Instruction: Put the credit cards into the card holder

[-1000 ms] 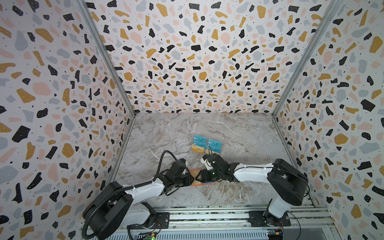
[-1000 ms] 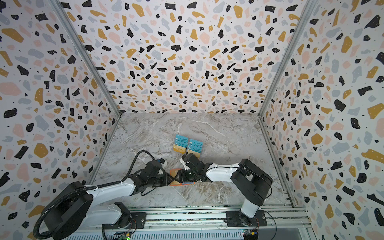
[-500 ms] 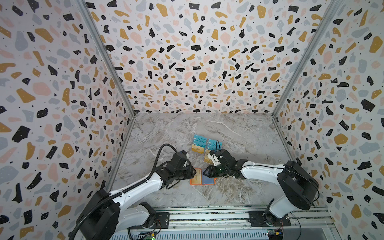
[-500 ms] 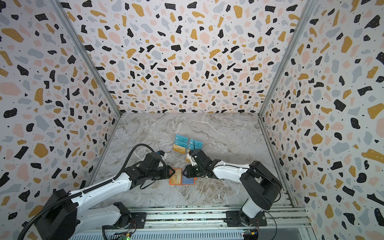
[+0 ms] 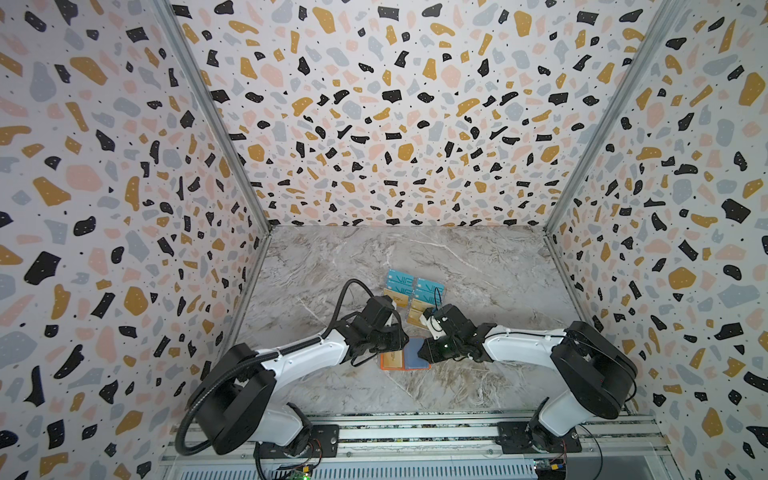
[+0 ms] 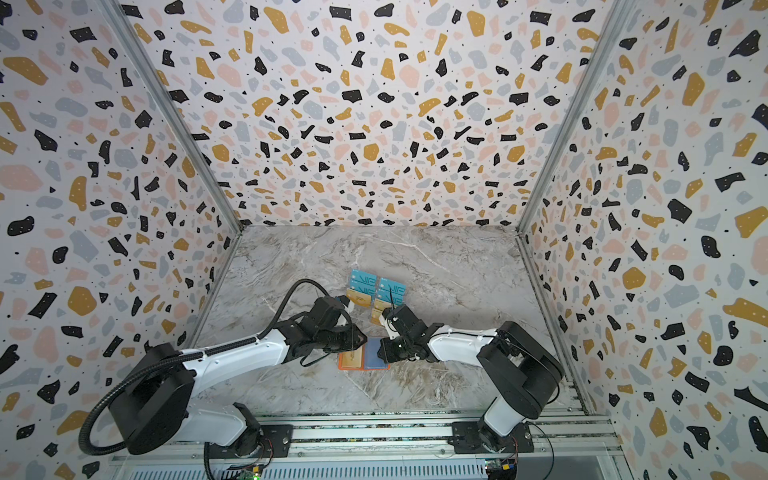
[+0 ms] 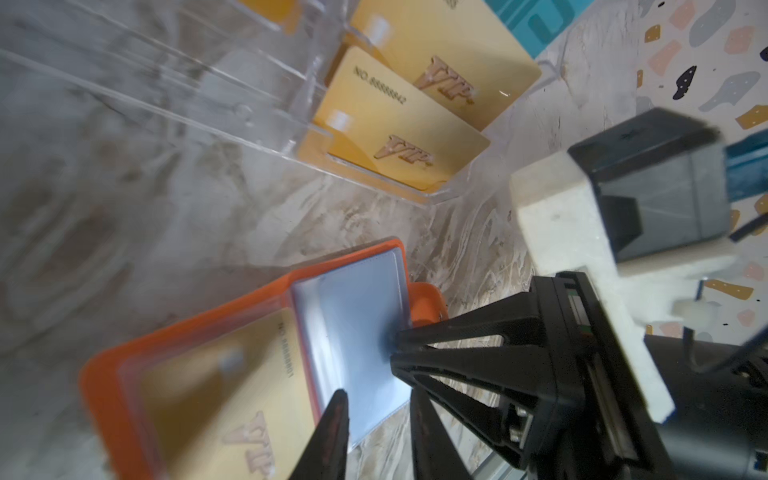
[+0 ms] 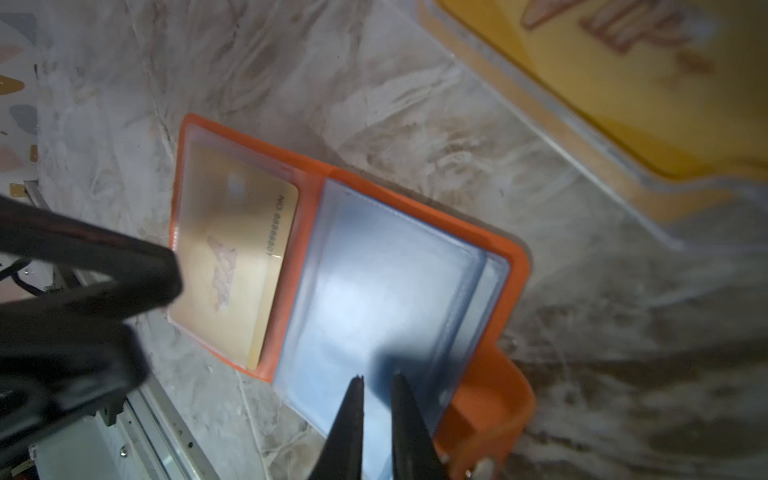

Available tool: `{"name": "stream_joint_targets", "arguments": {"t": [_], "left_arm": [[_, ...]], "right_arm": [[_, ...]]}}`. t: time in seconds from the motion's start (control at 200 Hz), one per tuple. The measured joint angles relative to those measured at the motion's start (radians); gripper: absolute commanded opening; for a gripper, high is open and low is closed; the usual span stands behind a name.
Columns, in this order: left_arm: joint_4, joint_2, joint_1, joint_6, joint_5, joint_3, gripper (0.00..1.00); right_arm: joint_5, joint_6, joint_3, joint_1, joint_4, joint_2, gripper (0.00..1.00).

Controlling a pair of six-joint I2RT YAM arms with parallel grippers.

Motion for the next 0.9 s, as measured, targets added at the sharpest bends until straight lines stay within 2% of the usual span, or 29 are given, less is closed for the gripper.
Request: {"name": "stream_joint_targets", "arguments": {"t": [0.27,0.901], "left_arm": [[0.097,0.070,-0.003,-0.024,0.032,-0.031,0.30],[0.223,0.133,-0.003,-0.055,0.078,-0.084,0.32]], "right_arm": [[-0.002,0.013,-0.032,-0.002,0.059,-0.004,0.15],[-0.002,0.027,-0.033,-0.002,0.062,-0.004,0.15]]}}
